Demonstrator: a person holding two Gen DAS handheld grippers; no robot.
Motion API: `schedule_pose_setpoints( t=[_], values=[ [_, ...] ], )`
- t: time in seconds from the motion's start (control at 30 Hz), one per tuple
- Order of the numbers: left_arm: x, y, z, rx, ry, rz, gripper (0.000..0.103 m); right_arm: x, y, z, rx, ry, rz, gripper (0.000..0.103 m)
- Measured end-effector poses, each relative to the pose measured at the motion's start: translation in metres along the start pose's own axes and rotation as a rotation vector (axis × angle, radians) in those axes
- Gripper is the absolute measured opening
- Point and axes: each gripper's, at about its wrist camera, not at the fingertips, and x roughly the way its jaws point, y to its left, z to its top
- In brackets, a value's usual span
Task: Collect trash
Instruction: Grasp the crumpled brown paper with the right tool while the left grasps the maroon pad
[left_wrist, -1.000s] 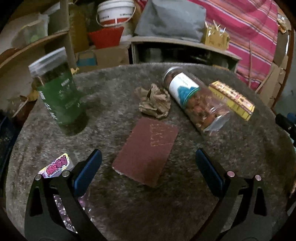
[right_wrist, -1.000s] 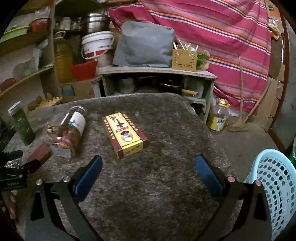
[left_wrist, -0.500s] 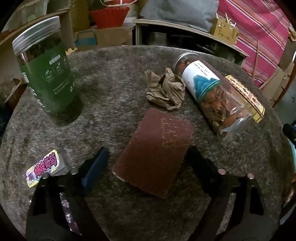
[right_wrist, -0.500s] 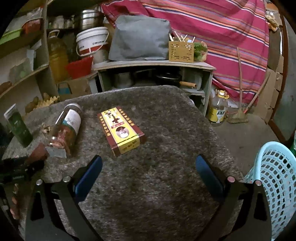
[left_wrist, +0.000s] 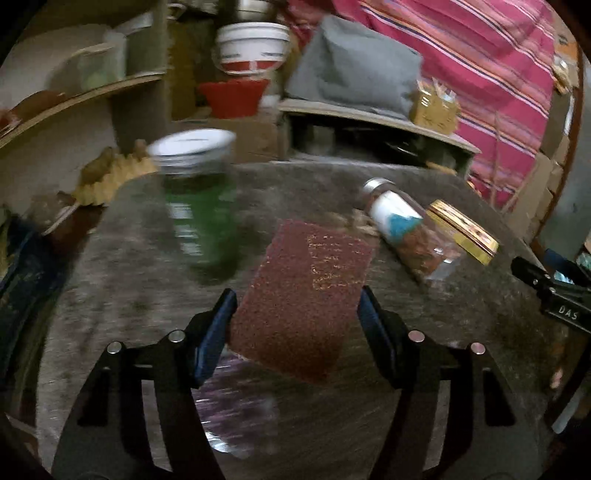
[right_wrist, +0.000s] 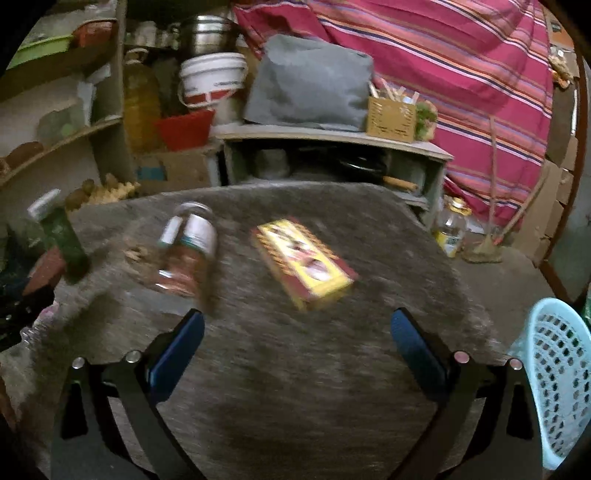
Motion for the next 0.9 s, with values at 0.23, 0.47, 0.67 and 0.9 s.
schedule_pose_setpoints(
  t=[0.23,0.47,0.67,0.9],
  values=[
    [-0.025,0.060,0.003,-0.035,-0.061,0.136,0.065,0.006,0.081,0.011,-0.121,-0.017,0.010,0.099],
    [-0.041,0.109,-0.001,-0.110,-0.089,0.184,0.065,0.018,0.144,0.019,-0.217,-0.014,0.037,0.099],
    [-0.031,0.119,0.003,-0.136,-0.083,0.188,0.066,0.041,0.172,0.025,-0.257,0.016,0.042,0.098],
    [-0.019,0.121,0.008,-0.159,-0.072,0.188,0.066,0.071,0.179,0.027,-0.264,0.080,0.034,0.080]
  ],
)
